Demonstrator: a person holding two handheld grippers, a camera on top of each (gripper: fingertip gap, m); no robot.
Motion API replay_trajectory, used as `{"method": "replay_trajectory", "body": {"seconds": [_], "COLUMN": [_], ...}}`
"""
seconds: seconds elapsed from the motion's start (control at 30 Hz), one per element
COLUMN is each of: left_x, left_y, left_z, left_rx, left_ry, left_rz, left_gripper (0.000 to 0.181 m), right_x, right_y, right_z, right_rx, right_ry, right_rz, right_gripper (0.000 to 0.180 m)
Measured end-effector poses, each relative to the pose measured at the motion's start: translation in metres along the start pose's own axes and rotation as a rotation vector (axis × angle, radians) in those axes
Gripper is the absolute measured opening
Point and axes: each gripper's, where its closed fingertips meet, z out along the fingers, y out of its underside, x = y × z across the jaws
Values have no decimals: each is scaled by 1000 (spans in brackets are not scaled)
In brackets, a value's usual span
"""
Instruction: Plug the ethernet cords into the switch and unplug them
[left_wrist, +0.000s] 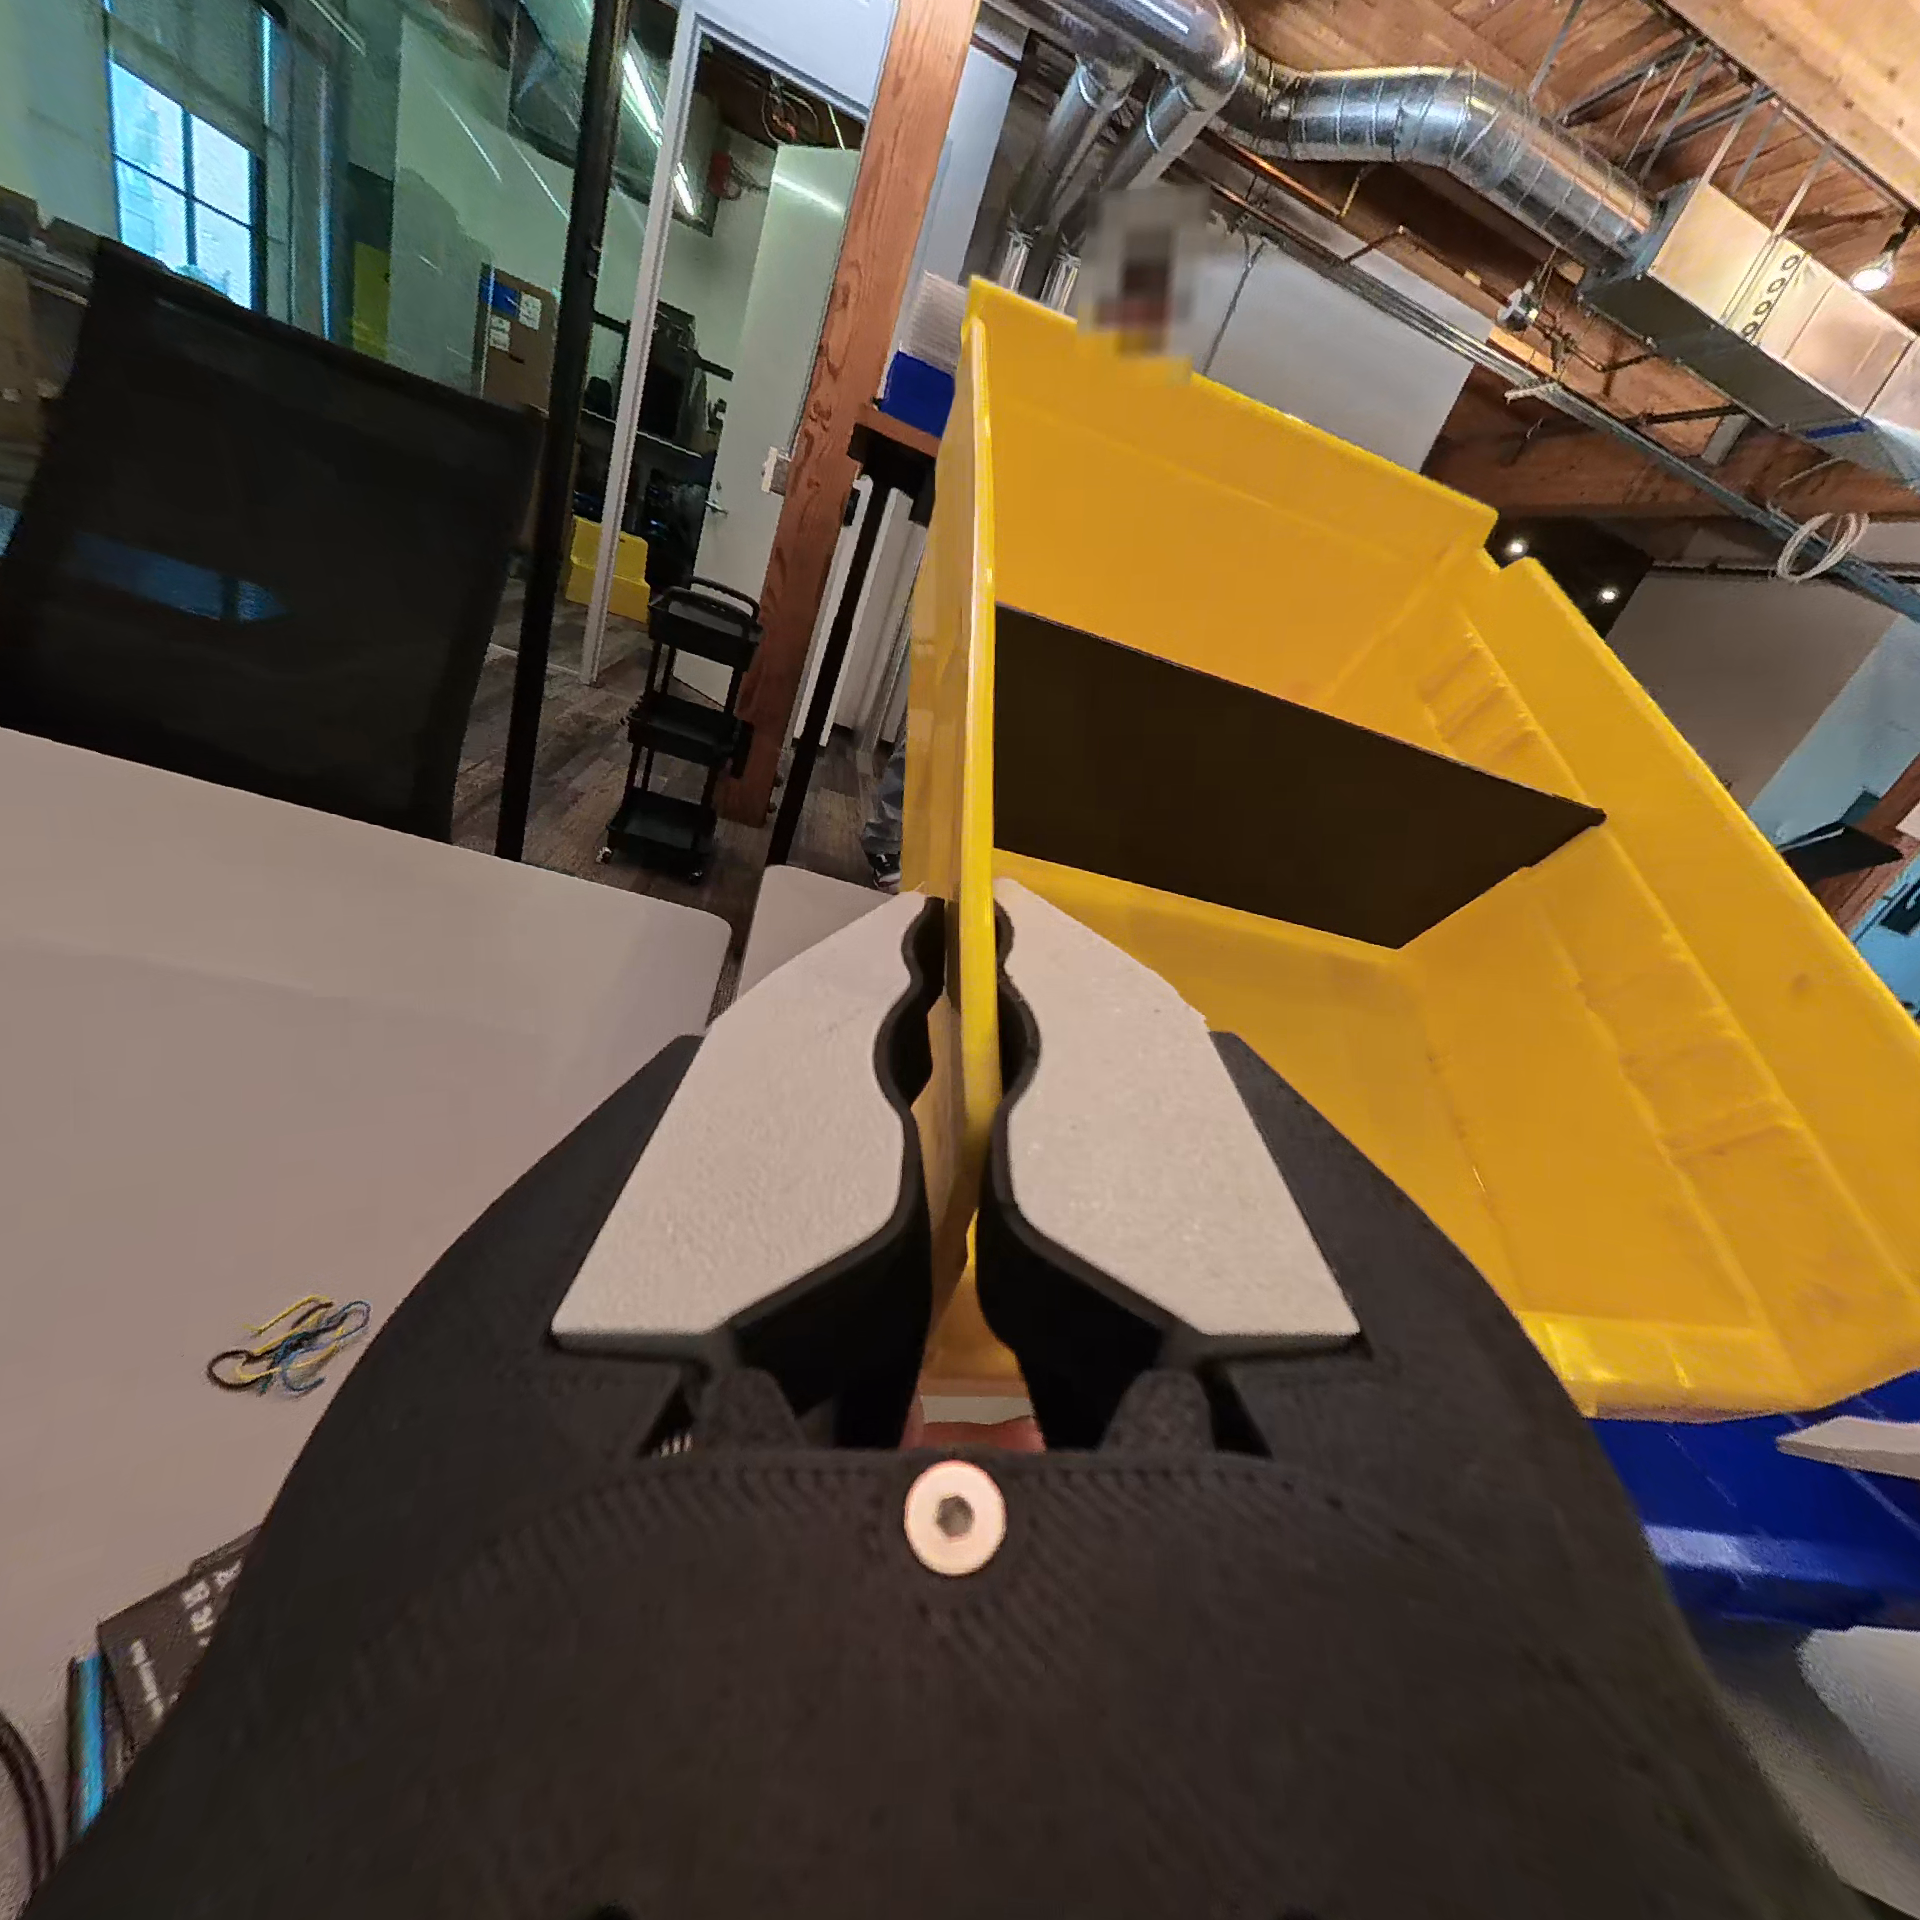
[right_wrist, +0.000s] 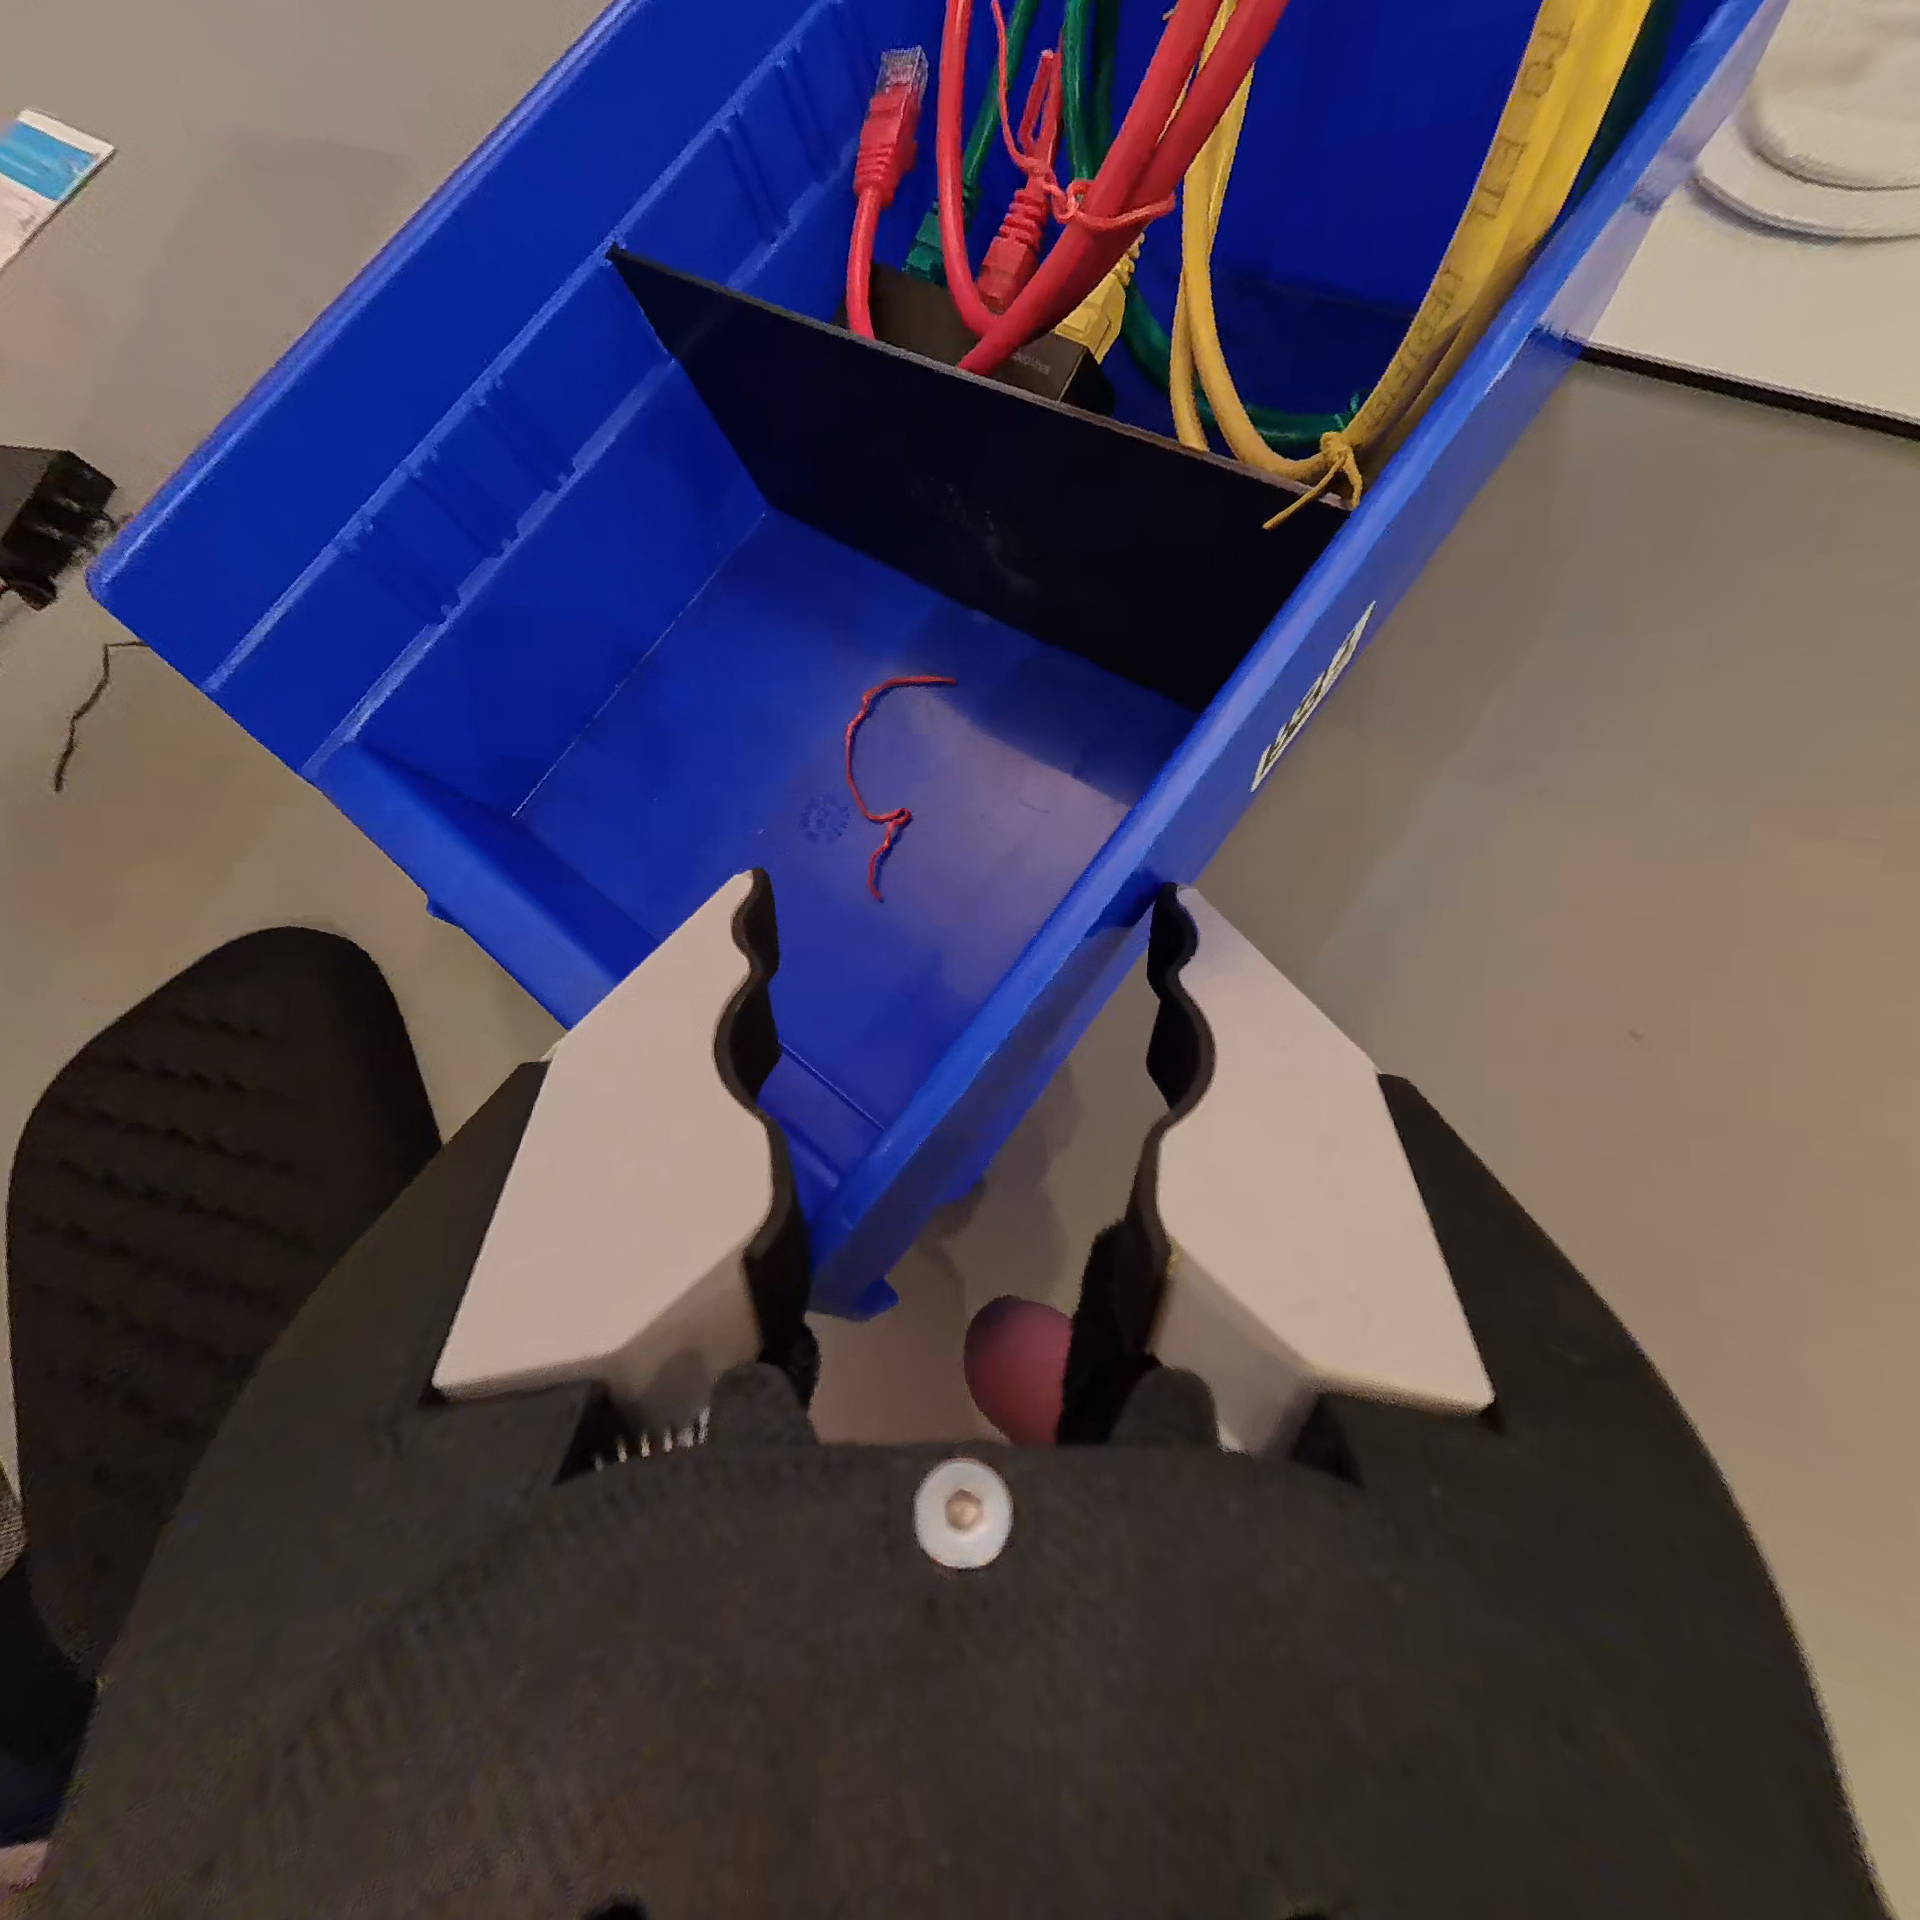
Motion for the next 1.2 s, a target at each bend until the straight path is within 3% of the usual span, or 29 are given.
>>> {"method": "replay_trajectory", "body": {"seconds": [0.23,0.53,1.0,1.2], "left_x": [-12,-28,-57,-60], "left_y": [-16,-31,-56,-61], "left_z": [-12,-28,-56,-61], "left_rx": [37,90,161,177], "left_ry": [-31,-70,-148,-154], "left_rz": [8,2,14,15], "left_gripper": [4,4,3,3], "right_x": [-35,-73,-169,-198], "right_y": [-11,-40,-71,-78], "right_z": [28,75,146,163], "right_rx": [6,35,48,38], "right_ry": [-42,-136,-265,-349], "right_rz": [-12,36,98,139], "right_gripper": [79,74,125,122]}}
